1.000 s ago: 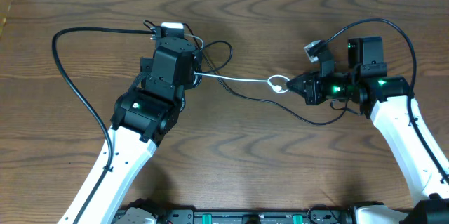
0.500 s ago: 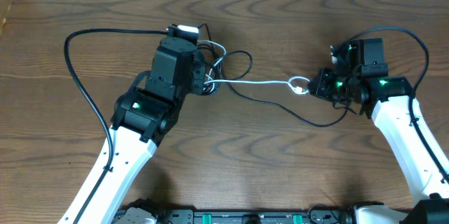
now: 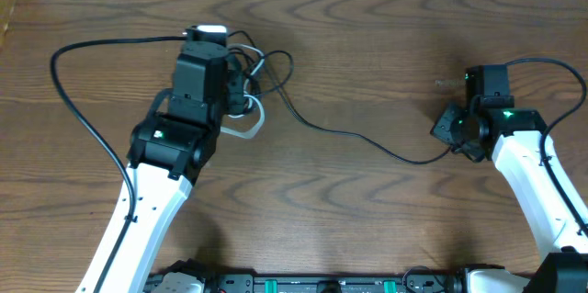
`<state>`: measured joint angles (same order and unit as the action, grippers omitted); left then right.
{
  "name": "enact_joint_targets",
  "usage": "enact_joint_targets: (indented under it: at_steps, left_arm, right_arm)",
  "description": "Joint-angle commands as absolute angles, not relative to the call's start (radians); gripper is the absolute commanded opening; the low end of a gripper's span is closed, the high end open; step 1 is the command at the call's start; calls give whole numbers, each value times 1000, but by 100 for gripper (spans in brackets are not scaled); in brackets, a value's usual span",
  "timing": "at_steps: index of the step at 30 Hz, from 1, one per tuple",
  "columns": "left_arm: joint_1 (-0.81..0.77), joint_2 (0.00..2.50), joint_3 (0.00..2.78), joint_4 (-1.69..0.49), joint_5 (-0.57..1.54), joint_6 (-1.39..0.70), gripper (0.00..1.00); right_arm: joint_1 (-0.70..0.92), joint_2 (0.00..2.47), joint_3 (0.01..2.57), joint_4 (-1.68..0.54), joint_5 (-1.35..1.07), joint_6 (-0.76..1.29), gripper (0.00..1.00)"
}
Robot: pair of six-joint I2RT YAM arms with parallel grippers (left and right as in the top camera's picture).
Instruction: Untangle cables
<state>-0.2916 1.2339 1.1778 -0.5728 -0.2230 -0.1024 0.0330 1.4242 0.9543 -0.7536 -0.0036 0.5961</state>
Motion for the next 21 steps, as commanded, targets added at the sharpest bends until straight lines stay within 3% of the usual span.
enact_joint_targets:
  at_steps: [1,6,11,16,21]
  left_arm:
    - [-280,1214,1196,-570,-181,-132,7]
    - [-280,1214,1196,-569,-56,-107,7]
    - [-281,1214,1196,-568,59,-80,7]
    - [-281,1218,1196,-567,306,-31,8]
    - [-286,1237,1196,-567,352,-27,8]
  right_arm:
    - [26,1410,950,-739,-19,612,1]
    - [28,1410,950,-671,-194,504,1]
    - [28,1410,950,-601,-487,260,4]
    - [35,1410,950,-554,-788,66,22]
    - [94,1410,950,-506,-924,-45,41]
